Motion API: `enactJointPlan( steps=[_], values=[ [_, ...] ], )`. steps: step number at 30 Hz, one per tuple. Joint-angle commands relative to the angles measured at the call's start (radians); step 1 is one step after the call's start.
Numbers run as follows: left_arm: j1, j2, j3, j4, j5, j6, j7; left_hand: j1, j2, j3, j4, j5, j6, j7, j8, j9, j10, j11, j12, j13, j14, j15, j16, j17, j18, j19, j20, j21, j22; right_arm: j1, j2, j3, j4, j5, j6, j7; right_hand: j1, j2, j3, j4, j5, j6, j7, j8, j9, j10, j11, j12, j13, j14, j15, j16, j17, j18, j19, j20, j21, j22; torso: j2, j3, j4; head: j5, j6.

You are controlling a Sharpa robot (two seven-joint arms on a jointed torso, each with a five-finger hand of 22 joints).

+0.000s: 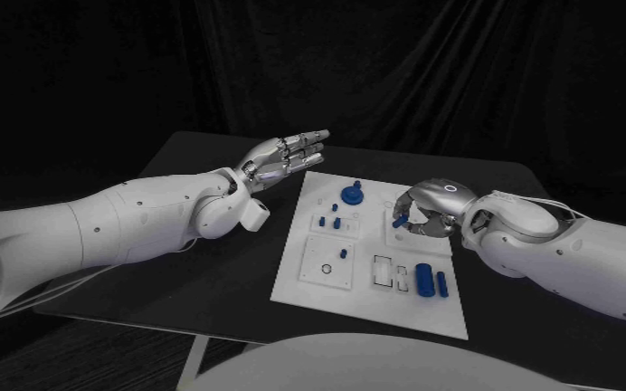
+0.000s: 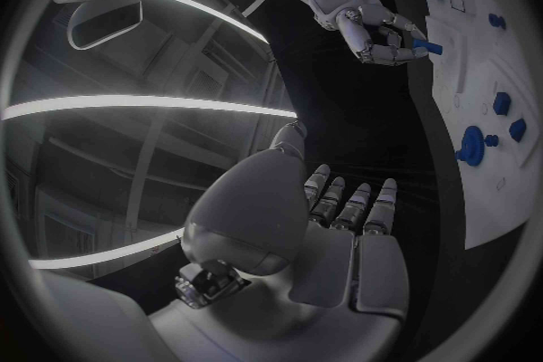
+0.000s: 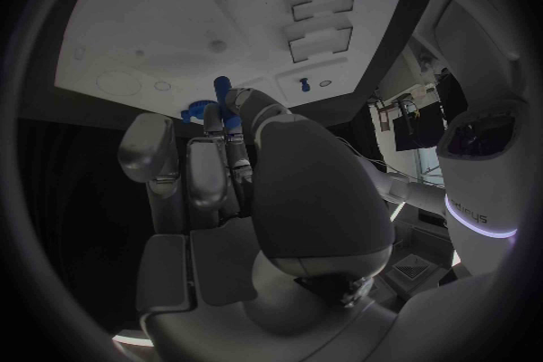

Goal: Assemble the parts on the task board

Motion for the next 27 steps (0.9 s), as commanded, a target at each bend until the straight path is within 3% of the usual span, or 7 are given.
enactJointPlan(
  steps=[1, 10, 14, 19, 20, 27],
  values=[
    [-0.001, 0.003, 0.001, 0.0, 0.009, 0.01, 0.041, 0.012, 0.001, 0.001, -0.008, 0.005, -0.002, 0.008, 0.005, 0.001, 0.0, -0.001, -0.002, 0.0, 0.003, 0.007, 0.007, 0.001, -0.012, 0.001, 0.002, -0.001, 0.0, 0.02, -0.009, 0.001, 0.039, 0.0, 0.032, -0.037, -0.005, 0.008, 0.003, -0.004, -0.007, -0.011, 0.001, 0.009, 0.082, 0.004, 0.003, -0.003, -0.001, -0.005, -0.003, -0.005, -0.004, -0.004, -0.005, -0.004, -0.006, 0.125, -0.001, -0.0001, 0.0005, 0.003, 0.0],
    [-0.002, 0.008, 0.001, -0.004, 0.009, 0.013, 0.039, 0.012, 0.001, 0.001, -0.008, 0.005, -0.002, 0.008, 0.005, 0.001, 0.0, -0.001, -0.002, 0.0, 0.003, 0.007, 0.007, 0.001, -0.012, 0.001, 0.002, -0.001, 0.0, 0.045, 0.02, 0.001, 0.121, 0.0, 0.056, -0.041, -0.004, 0.008, 0.009, -0.009, -0.011, -0.021, 0.003, 0.007, 0.084, 0.005, 0.004, -0.004, -0.001, -0.005, -0.002, -0.005, -0.003, -0.004, -0.007, -0.003, -0.008, 0.124, 0.0, -0.0002, 0.0011, -0.005, 0.0],
    [-0.003, 0.01, 0.001, -0.006, 0.009, 0.014, 0.043, 0.01, -0.001, 0.0, -0.009, 0.004, -0.007, 0.006, 0.004, 0.001, -0.002, -0.004, -0.005, 0.0, 0.001, 0.007, 0.006, 0.001, -0.012, 0.0, 0.002, -0.001, -0.002, 0.046, 0.061, 0.001, 0.134, 0.0, 0.077, -0.037, -0.004, 0.007, 0.011, -0.011, -0.015, -0.024, 0.004, 0.007, 0.085, 0.005, 0.005, -0.005, -0.001, -0.005, -0.002, -0.005, -0.004, -0.003, -0.008, -0.003, -0.01, 0.124, 0.001, -0.0001, 0.0002, 0.002, 0.0],
    [-0.003, 0.007, 0.001, -0.005, 0.009, 0.008, 0.053, -0.019, -0.001, -0.011, 0.01, -0.012, -0.006, 0.003, 0.005, 0.001, -0.005, -0.04, -0.005, 0.0, -0.003, -0.004, 0.003, 0.0, -0.012, 0.001, 0.001, -0.001, -0.002, 0.038, 0.116, 0.001, 0.137, 0.0, 0.095, -0.029, -0.004, 0.008, 0.014, -0.013, -0.019, -0.029, 0.005, 0.005, 0.086, 0.005, 0.006, -0.006, -0.001, -0.005, -0.001, -0.005, -0.003, -0.003, -0.009, -0.002, -0.01, 0.124, 0.001, 0.0, 0.0001, 0.014, 0.0],
    [-0.003, 0.005, 0.001, -0.003, 0.009, 0.006, 0.054, -0.025, -0.003, -0.014, 0.017, -0.014, -0.005, -0.002, 0.005, 0.001, -0.004, -0.058, -0.003, 0.0, -0.007, -0.014, -0.001, -0.002, -0.011, 0.001, 0.001, -0.001, -0.005, 0.035, 0.128, 0.001, 0.137, 0.0, 0.098, -0.028, -0.003, 0.008, 0.015, -0.015, -0.02, -0.031, 0.005, 0.005, 0.086, 0.005, 0.006, -0.006, -0.001, -0.005, -0.001, -0.006, -0.005, -0.003, -0.009, -0.002, -0.012, 0.123, 0.001, -0.0001, 0.0002, 0.015, 0.0],
    [-0.003, -0.002, 0.001, -0.002, 0.009, 0.0, 0.057, -0.039, -0.005, -0.024, 0.036, -0.02, -0.023, -0.02, 0.002, -0.002, -0.007, -0.075, -0.011, -0.002, -0.02, -0.031, -0.013, -0.007, -0.01, -0.003, 0.0, -0.002, -0.014, 0.011, 0.176, 0.001, 0.123, 0.0, 0.118, -0.025, 0.001, 0.007, 0.02, -0.021, -0.02, -0.037, 0.007, 0.003, 0.086, 0.005, 0.007, -0.007, -0.001, -0.006, 0.0, -0.007, -0.005, -0.002, -0.011, -0.002, -0.014, 0.123, 0.002, 0.0003, 0.0009, 0.02, 0.0]
  ],
)
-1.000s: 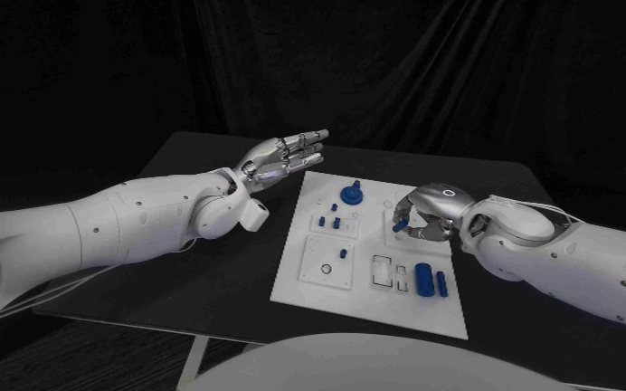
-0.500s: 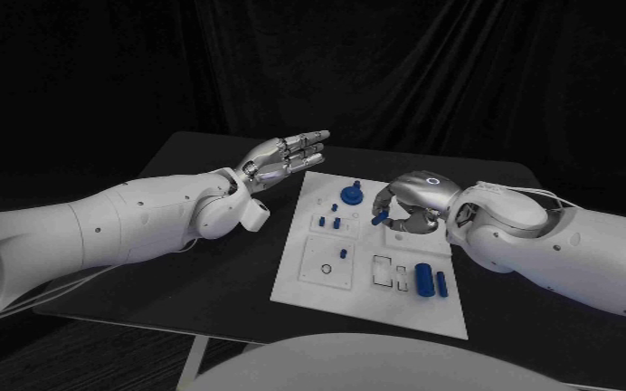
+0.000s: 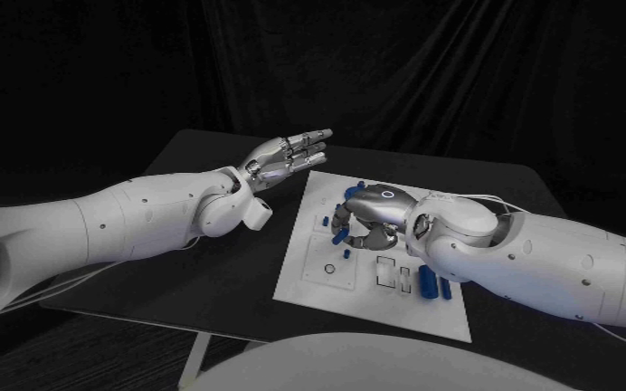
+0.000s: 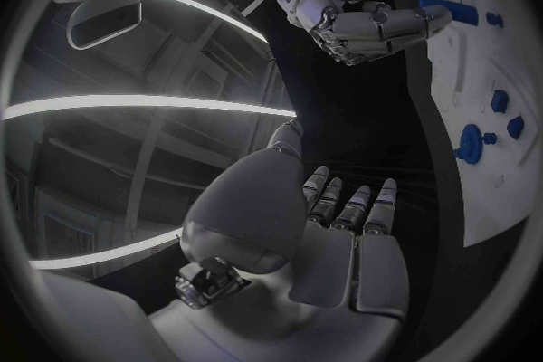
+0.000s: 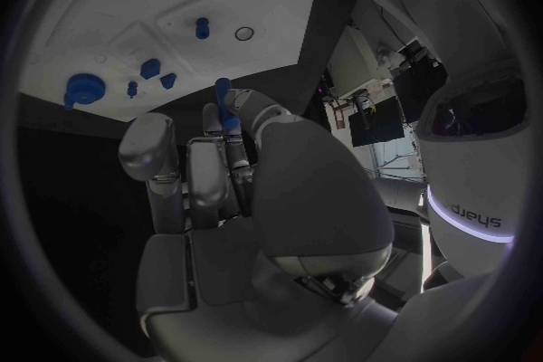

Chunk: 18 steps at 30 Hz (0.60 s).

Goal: Assemble the parts on the task board

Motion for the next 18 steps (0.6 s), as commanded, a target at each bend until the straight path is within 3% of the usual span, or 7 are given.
enactJointPlan(
  steps=[1, 6, 18],
  values=[
    [-0.001, 0.0, 0.001, 0.003, 0.009, -0.002, 0.057, -0.008, -0.001, 0.0, 0.007, -0.003, -0.008, -0.005, 0.001, -0.002, 0.001, -0.008, -0.007, -0.002, -0.002, -0.005, -0.006, -0.002, -0.01, -0.003, 0.0, -0.002, -0.001, -0.014, 0.014, 0.0, -0.007, -0.002, 0.038, -0.006, 0.005, 0.003, 0.004, -0.002, -0.005, -0.005, 0.0, -0.003, 0.047, 0.001, 0.003, -0.002, 0.001, -0.006, -0.001, -0.007, -0.002, -0.002, -0.008, 0.002, -0.006, 0.122, 0.0, 0.0005, 0.0004, 0.004, 0.0],
    [-0.001, 0.0, 0.001, 0.004, 0.009, -0.002, 0.057, -0.006, 0.0, 0.0, 0.008, -0.001, -0.008, -0.008, 0.001, -0.002, 0.002, -0.017, -0.005, -0.001, -0.001, -0.006, -0.005, -0.001, -0.009, -0.003, 0.0, -0.002, -0.001, -0.036, 0.031, 0.0, -0.017, -0.011, 0.06, -0.005, 0.005, 0.003, 0.006, -0.004, -0.005, -0.009, 0.001, -0.005, 0.047, 0.0, 0.004, -0.004, 0.001, -0.008, 0.0, -0.009, -0.005, -0.001, -0.01, 0.002, -0.009, 0.121, -0.001, 0.0007, 0.0024, 0.004, 0.0],
    [-0.001, 0.006, 0.001, 0.002, 0.009, 0.007, 0.049, 0.004, 0.0, 0.005, 0.0, 0.007, -0.007, -0.01, 0.002, -0.002, 0.003, -0.02, -0.005, -0.001, -0.001, -0.008, -0.005, -0.001, -0.009, -0.003, 0.0, -0.002, -0.001, -0.076, 0.065, 0.0, -0.036, -0.066, 0.069, 0.001, 0.003, 0.002, 0.01, -0.006, -0.008, -0.016, 0.004, -0.01, 0.046, -0.001, 0.006, -0.005, 0.001, -0.011, 0.002, -0.013, -0.01, -0.001, -0.013, 0.004, -0.013, 0.12, 0.0, 0.0002, -0.0009, 0.011, 0.0]
  ],
)
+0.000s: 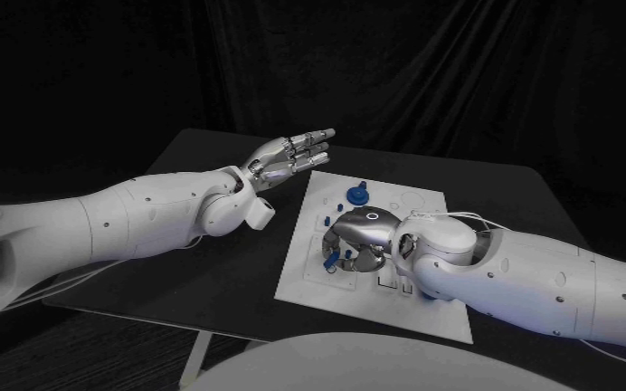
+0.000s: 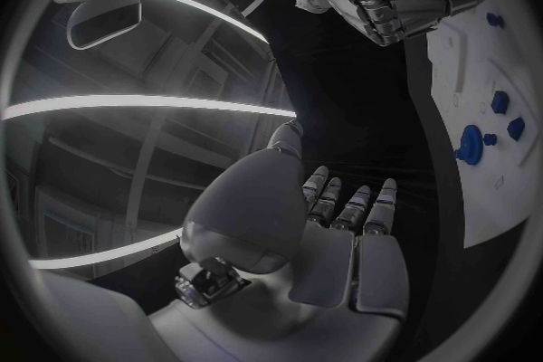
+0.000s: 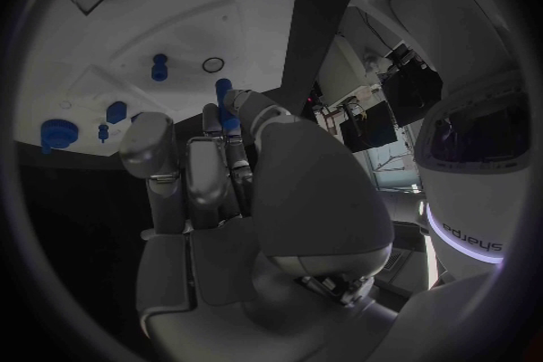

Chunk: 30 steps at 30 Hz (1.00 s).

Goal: Assemble the parts on the task board

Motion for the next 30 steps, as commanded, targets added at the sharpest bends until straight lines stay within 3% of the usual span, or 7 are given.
enactJointPlan(
  steps=[1, 30],
  values=[
    [-0.001, 0.003, 0.001, 0.002, 0.009, 0.008, 0.048, 0.004, 0.0, 0.005, 0.0, 0.005, -0.002, -0.005, 0.002, 0.0, -0.003, -0.007, -0.001, -0.001, 0.0, -0.007, -0.005, 0.0, -0.009, -0.003, 0.0, -0.002, -0.001, -0.007, 0.004, 0.001, -0.003, -0.033, 0.013, -0.001, 0.004, 0.004, 0.005, 0.002, -0.004, -0.006, 0.0, -0.003, 0.005, 0.001, 0.005, -0.003, 0.001, -0.007, -0.001, -0.004, -0.001, -0.001, -0.009, 0.0, -0.003, 0.12, 0.0, -0.0002, -0.0017, 0.004, 0.0],
    [-0.004, 0.01, 0.001, -0.004, 0.009, 0.017, 0.04, 0.019, -0.002, 0.012, -0.014, 0.016, 0.0, 0.004, 0.003, 0.0, -0.003, 0.006, -0.002, -0.001, -0.001, -0.002, -0.006, -0.001, -0.009, -0.003, 0.0, -0.002, -0.004, -0.019, 0.012, 0.001, -0.026, -0.036, 0.038, -0.026, 0.004, 0.004, 0.008, -0.001, -0.003, -0.009, 0.001, -0.005, 0.004, 0.004, 0.005, -0.001, 0.002, -0.009, -0.001, -0.006, -0.004, 0.001, -0.013, 0.001, -0.009, 0.119, 0.0, -0.0005, -0.001, -0.001, 0.0]
  ],
)
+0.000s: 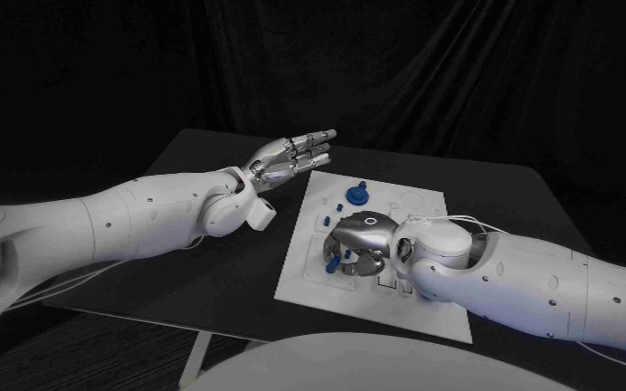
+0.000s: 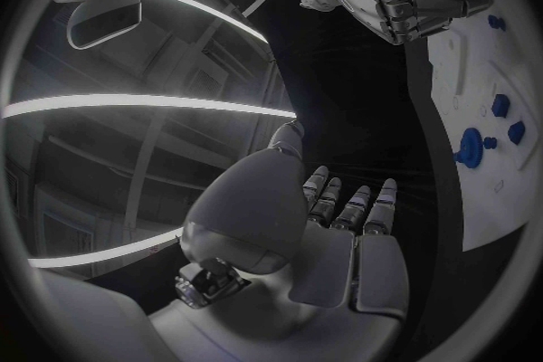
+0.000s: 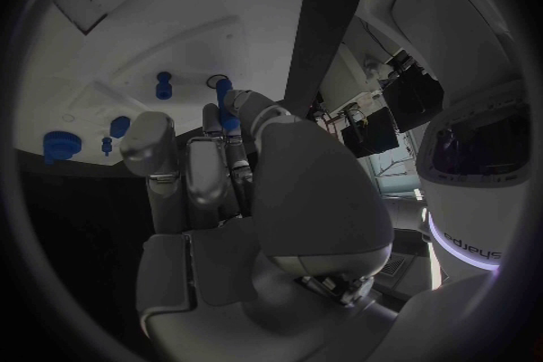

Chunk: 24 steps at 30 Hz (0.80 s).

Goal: Assemble the parts on the task board

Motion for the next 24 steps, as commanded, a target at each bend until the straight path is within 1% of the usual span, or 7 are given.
enactJointPlan(
  steps=[1, 5, 13, 18, 24],
  values=[
    [-0.002, 0.003, 0.001, 0.001, 0.009, 0.013, 0.04, 0.01, -0.002, 0.002, -0.004, 0.007, 0.0, 0.004, 0.003, 0.0, -0.003, 0.006, -0.002, -0.001, -0.001, -0.002, -0.006, -0.001, -0.009, -0.003, 0.0, -0.002, -0.001, -0.003, 0.001, 0.001, -0.003, -0.011, 0.017, -0.022, 0.006, 0.006, 0.008, 0.0, -0.003, -0.003, 0.003, 0.003, 0.0, 0.007, 0.001, 0.0, 0.001, -0.009, -0.001, -0.006, -0.001, 0.001, -0.006, 0.001, -0.002, 0.118, 0.0, -0.0002, -0.0004, 0.001, 0.0],
    [-0.002, 0.004, 0.001, 0.001, 0.009, 0.014, 0.039, 0.011, -0.002, 0.002, -0.005, 0.007, 0.001, 0.005, 0.003, 0.0, -0.003, 0.007, -0.002, -0.001, -0.001, -0.002, -0.006, -0.001, -0.009, -0.003, 0.0, -0.002, -0.001, -0.003, 0.002, 0.001, -0.005, -0.026, 0.015, -0.024, 0.006, 0.006, 0.009, 0.0, -0.003, -0.003, 0.003, 0.002, 0.0, 0.007, 0.001, 0.001, 0.001, -0.009, -0.001, -0.006, -0.001, 0.001, -0.007, 0.001, -0.003, 0.118, 0.0, 0.0001, -0.0003, 0.002, 0.0],
    [-0.004, 0.005, 0.001, -0.001, 0.009, 0.017, 0.035, 0.012, -0.001, 0.004, -0.006, 0.008, 0.0, 0.006, 0.003, 0.0, -0.004, 0.01, -0.004, -0.002, -0.001, -0.001, -0.006, -0.001, -0.009, -0.003, 0.001, -0.002, -0.001, -0.003, 0.001, 0.001, -0.007, -0.037, 0.016, -0.025, 0.005, 0.006, 0.009, -0.001, -0.003, -0.003, 0.003, 0.002, 0.0, 0.008, 0.001, 0.001, 0.002, -0.011, -0.001, -0.009, -0.006, 0.001, -0.008, 0.001, -0.006, 0.117, 0.0, 0.0, -0.0002, -0.001, 0.0],
    [-0.007, 0.006, 0.001, -0.002, 0.009, 0.018, 0.033, 0.013, 0.0, 0.005, -0.007, 0.009, 0.001, 0.007, 0.003, 0.0, -0.004, 0.012, -0.004, -0.002, -0.001, -0.001, -0.006, -0.001, -0.009, -0.003, 0.001, -0.002, -0.002, -0.003, 0.0, 0.001, -0.007, -0.039, 0.01, -0.024, 0.005, 0.006, 0.009, -0.001, -0.003, -0.003, 0.003, 0.002, 0.0, 0.007, 0.001, 0.001, 0.002, -0.011, -0.001, -0.008, -0.006, 0.002, -0.008, 0.001, -0.007, 0.117, 0.0, 0.0003, 0.0001, 0.003, 0.0],
    [-0.009, 0.007, 0.001, -0.002, 0.009, 0.019, 0.032, 0.013, 0.0, 0.005, -0.008, 0.009, 0.0, 0.007, 0.003, 0.0, -0.004, 0.012, -0.006, -0.002, -0.002, 0.0, -0.006, -0.001, -0.009, -0.003, 0.001, -0.002, -0.002, -0.003, 0.002, 0.001, -0.006, -0.039, 0.013, -0.023, 0.005, 0.006, 0.009, -0.001, -0.003, -0.003, 0.003, 0.002, 0.0, 0.007, 0.001, 0.001, 0.002, -0.011, -0.001, -0.008, -0.006, 0.002, -0.008, 0.001, -0.007, 0.117, 0.0, 0.0001, -0.0002, 0.002, 0.0]
  ],
)
